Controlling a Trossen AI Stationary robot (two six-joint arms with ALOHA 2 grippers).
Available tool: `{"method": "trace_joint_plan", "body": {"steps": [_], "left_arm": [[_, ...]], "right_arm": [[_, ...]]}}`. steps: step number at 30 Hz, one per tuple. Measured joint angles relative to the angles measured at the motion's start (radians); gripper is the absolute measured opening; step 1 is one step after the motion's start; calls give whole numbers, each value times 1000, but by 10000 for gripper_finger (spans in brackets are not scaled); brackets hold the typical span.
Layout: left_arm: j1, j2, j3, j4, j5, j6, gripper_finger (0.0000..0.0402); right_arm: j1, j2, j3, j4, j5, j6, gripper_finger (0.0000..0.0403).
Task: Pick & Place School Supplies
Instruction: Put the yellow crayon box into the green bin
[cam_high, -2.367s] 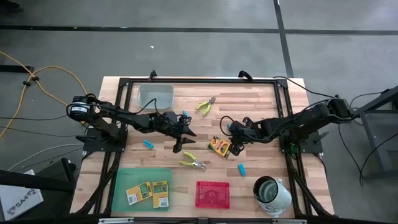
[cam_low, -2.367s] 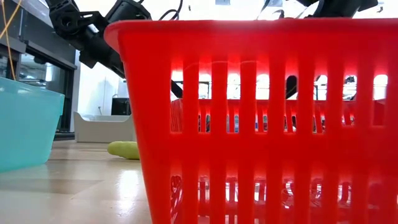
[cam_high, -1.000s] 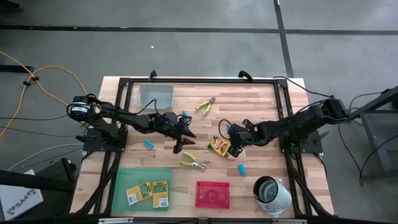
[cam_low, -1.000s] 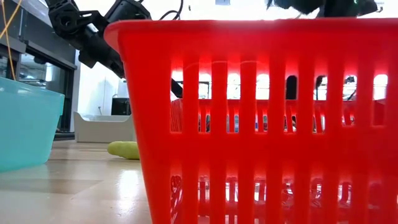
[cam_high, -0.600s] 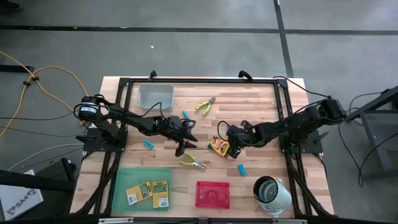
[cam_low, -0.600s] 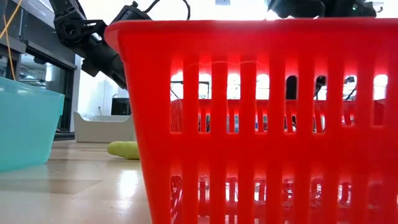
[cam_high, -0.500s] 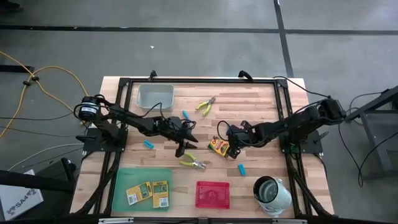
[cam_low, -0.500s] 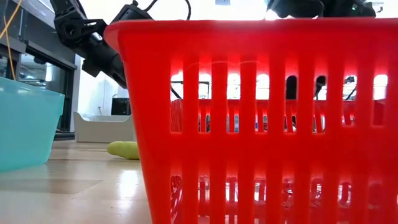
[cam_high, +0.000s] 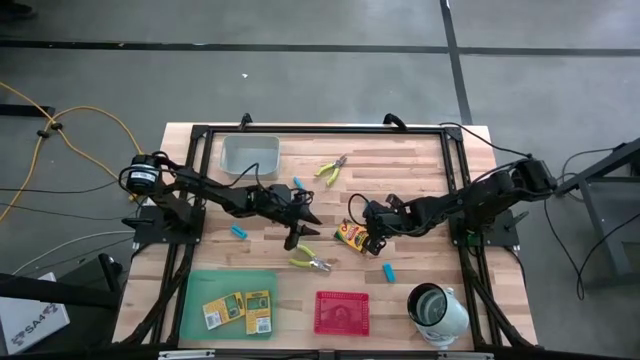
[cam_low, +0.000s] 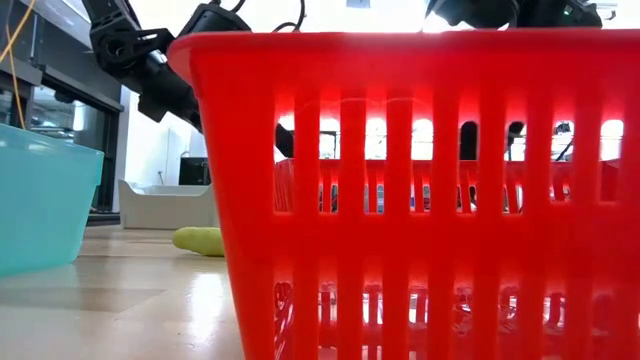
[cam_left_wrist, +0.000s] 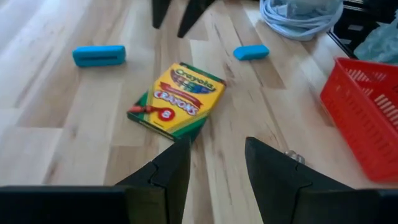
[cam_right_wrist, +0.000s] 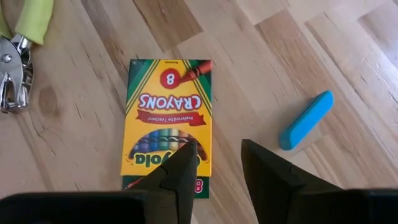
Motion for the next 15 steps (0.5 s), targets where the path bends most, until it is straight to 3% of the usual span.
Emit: {"method": "trace_joint_plan", "body": {"steps": [15], "left_arm": [[43, 0, 2, 30, 7, 33, 148]], "right_arm": [[8, 0, 0, -31, -46, 88, 118]]}}
